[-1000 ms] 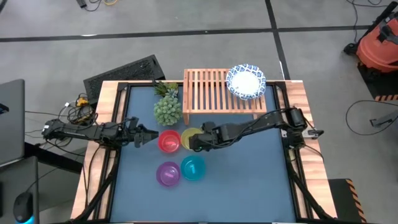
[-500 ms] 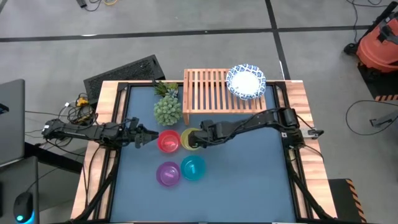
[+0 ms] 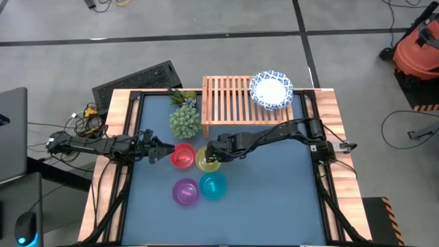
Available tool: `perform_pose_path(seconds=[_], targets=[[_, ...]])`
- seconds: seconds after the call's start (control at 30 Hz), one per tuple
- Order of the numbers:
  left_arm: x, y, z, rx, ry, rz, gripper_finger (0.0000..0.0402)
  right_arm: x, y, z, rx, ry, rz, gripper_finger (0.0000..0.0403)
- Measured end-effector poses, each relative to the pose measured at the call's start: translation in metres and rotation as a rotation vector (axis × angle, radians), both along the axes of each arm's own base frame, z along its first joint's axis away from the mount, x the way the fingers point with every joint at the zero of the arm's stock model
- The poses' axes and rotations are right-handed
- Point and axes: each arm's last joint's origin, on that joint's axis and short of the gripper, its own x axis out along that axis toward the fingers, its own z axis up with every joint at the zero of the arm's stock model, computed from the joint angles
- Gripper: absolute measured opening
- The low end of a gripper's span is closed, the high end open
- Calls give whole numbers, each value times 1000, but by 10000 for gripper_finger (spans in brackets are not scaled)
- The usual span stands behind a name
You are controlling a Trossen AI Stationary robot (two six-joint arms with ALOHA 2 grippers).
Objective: Place and stack bowls onto a shelf
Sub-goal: Put the yellow bowl on the shelf
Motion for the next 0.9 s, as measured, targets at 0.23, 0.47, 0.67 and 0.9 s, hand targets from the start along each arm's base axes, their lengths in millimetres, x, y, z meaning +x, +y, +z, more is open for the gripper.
perform_pose_path(seconds=[0.23, 0.47, 0.67, 0.9], targets=[[0, 0, 0, 11, 0, 9, 197, 5, 1, 20, 3, 28, 33, 22], [0, 0, 0, 11, 0, 13, 197, 17, 3, 95, -27, -19, 203, 22], [0, 0, 0, 11, 0, 13, 197, 7, -19, 170, -157, -64, 220, 22], [0, 0, 0, 9, -1, 15, 197, -12, -76, 207, -243, -53, 80, 22]])
